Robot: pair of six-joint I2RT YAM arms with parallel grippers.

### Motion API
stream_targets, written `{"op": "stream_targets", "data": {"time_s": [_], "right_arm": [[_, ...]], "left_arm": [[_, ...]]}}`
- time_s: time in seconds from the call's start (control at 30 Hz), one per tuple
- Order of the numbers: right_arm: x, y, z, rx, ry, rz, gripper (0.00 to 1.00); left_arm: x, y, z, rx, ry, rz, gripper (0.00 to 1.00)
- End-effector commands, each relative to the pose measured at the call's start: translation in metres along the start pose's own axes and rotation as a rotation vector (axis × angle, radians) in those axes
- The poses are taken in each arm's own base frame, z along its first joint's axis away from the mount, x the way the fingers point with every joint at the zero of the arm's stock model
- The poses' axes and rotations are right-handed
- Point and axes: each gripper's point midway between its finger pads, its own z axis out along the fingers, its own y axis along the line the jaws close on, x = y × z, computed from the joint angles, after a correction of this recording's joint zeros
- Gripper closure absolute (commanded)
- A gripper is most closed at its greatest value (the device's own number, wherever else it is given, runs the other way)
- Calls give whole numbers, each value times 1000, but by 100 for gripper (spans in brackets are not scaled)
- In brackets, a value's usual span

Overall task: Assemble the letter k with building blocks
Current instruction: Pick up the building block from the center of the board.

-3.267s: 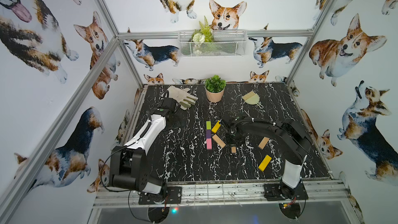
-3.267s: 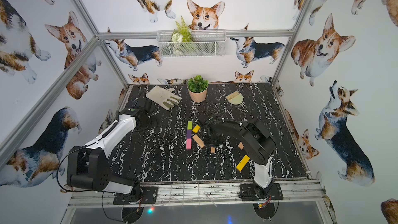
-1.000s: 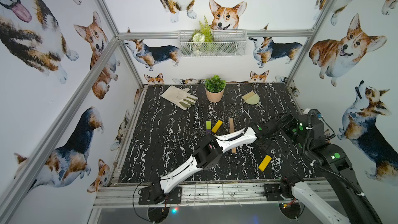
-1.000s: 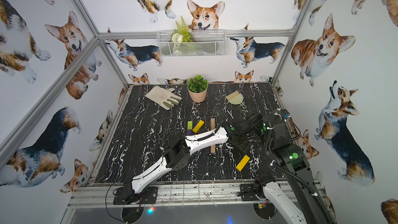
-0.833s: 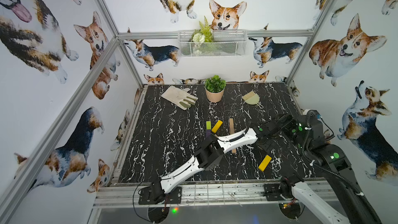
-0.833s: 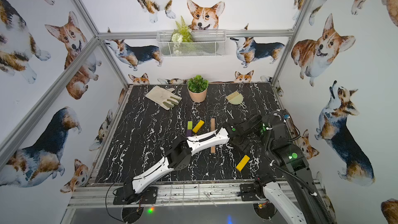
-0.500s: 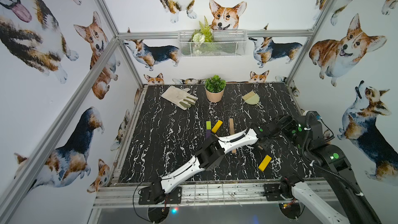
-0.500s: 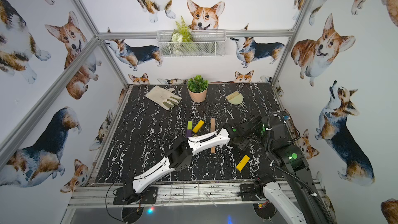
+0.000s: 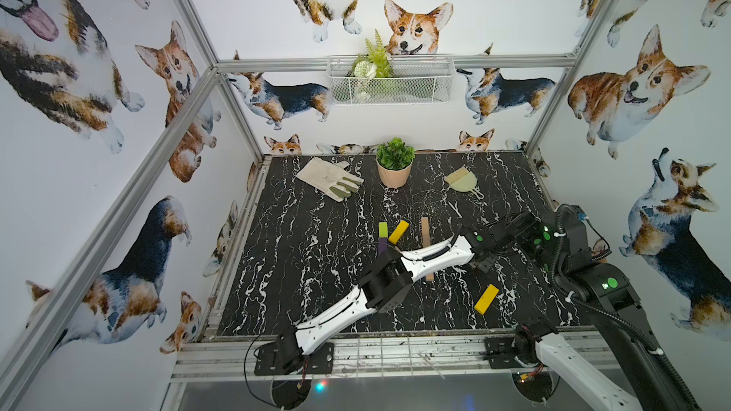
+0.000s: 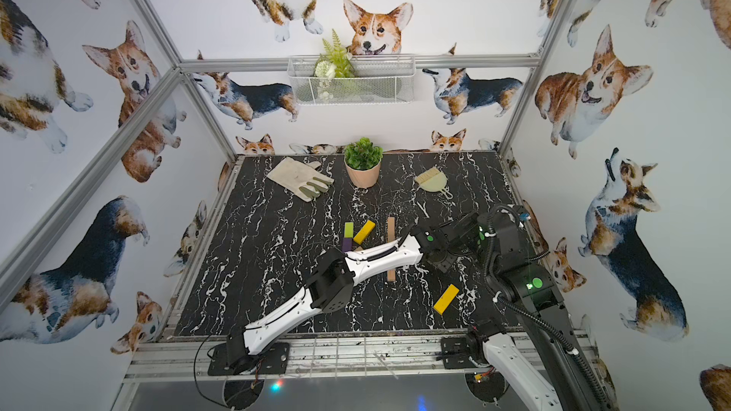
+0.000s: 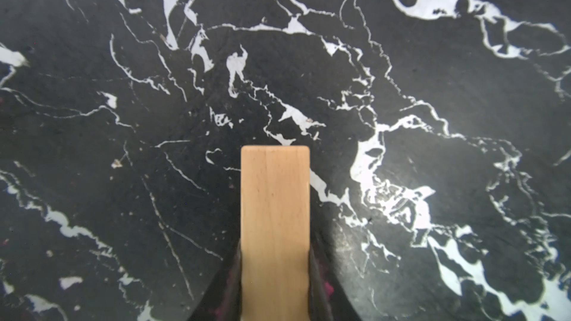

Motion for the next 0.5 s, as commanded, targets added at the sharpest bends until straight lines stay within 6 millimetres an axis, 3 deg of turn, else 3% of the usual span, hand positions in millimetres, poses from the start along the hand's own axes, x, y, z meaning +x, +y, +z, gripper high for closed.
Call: {"op": "stream_targets", "data": {"time_s": [0.0,0.13,0.33,0.47], "right_arm": [[-2,-5,-1,15,-17,35,11],[-4,-4,-4,-3,-32,49,11],[-3,-7,-4,-9,-36,49,11],[2,-8,0,-4,-17,53,11]], "left_arm": [[16,13,-3,-12,80,4,75],[2,35,-19,-10,51,-30,76],[-20,83,-45,-28,8,-66,75],[-22,98,-48,-33,10,-70,75]]}}
